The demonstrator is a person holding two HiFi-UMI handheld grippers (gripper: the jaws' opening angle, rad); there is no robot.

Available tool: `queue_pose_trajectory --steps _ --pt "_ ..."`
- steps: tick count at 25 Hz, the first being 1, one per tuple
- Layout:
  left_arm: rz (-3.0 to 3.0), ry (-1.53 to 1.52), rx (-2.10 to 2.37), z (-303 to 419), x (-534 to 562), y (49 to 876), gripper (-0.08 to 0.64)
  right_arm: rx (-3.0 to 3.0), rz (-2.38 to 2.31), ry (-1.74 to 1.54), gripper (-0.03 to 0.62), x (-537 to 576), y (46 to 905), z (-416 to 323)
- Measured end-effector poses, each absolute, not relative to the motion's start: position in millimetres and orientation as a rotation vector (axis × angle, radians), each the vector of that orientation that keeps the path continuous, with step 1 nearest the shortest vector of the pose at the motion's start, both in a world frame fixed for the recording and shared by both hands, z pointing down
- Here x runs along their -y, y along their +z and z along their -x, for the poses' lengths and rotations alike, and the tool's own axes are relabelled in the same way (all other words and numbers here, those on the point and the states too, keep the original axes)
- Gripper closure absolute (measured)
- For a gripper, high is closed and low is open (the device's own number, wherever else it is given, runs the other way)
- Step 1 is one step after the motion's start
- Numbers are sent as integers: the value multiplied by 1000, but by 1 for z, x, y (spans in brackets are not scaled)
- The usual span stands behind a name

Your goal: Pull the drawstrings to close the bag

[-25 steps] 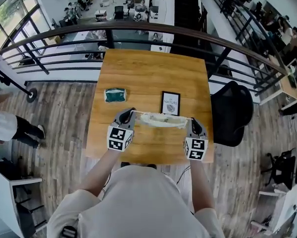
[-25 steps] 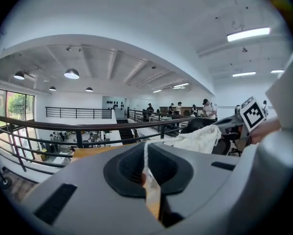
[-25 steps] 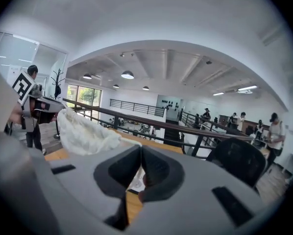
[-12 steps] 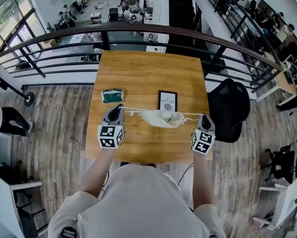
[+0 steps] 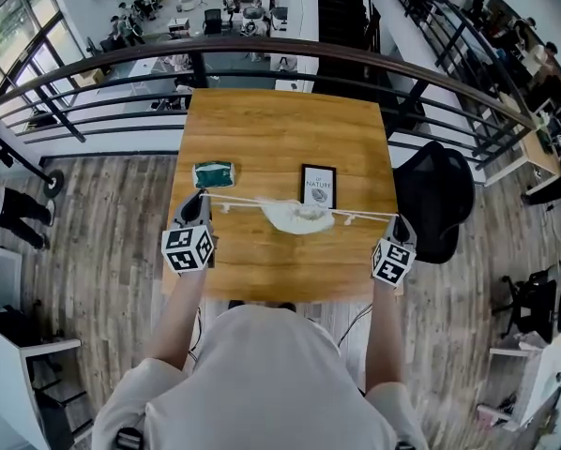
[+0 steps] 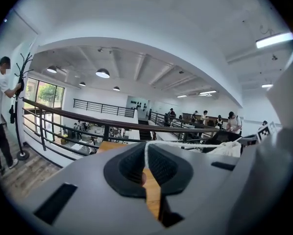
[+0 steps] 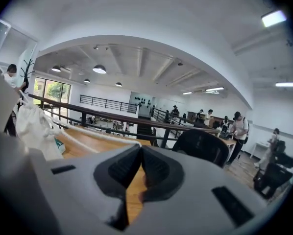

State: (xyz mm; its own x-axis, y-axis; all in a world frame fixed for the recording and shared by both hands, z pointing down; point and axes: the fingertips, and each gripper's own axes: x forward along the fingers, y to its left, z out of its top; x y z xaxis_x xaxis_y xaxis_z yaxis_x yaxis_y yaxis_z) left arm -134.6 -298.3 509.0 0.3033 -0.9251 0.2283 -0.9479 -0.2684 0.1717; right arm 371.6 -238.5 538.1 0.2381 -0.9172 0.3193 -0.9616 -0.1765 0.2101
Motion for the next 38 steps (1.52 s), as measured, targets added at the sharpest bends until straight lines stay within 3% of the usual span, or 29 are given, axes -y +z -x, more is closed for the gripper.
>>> queue_pose_trajectory --steps 18,38 --pt "-2269 132 1767 169 292 508 569 1706 -2106 173 583 232 553 -364" --pt "-2429 84 1614 129 301 474 569 1842 -2106 71 583 231 491 -319"
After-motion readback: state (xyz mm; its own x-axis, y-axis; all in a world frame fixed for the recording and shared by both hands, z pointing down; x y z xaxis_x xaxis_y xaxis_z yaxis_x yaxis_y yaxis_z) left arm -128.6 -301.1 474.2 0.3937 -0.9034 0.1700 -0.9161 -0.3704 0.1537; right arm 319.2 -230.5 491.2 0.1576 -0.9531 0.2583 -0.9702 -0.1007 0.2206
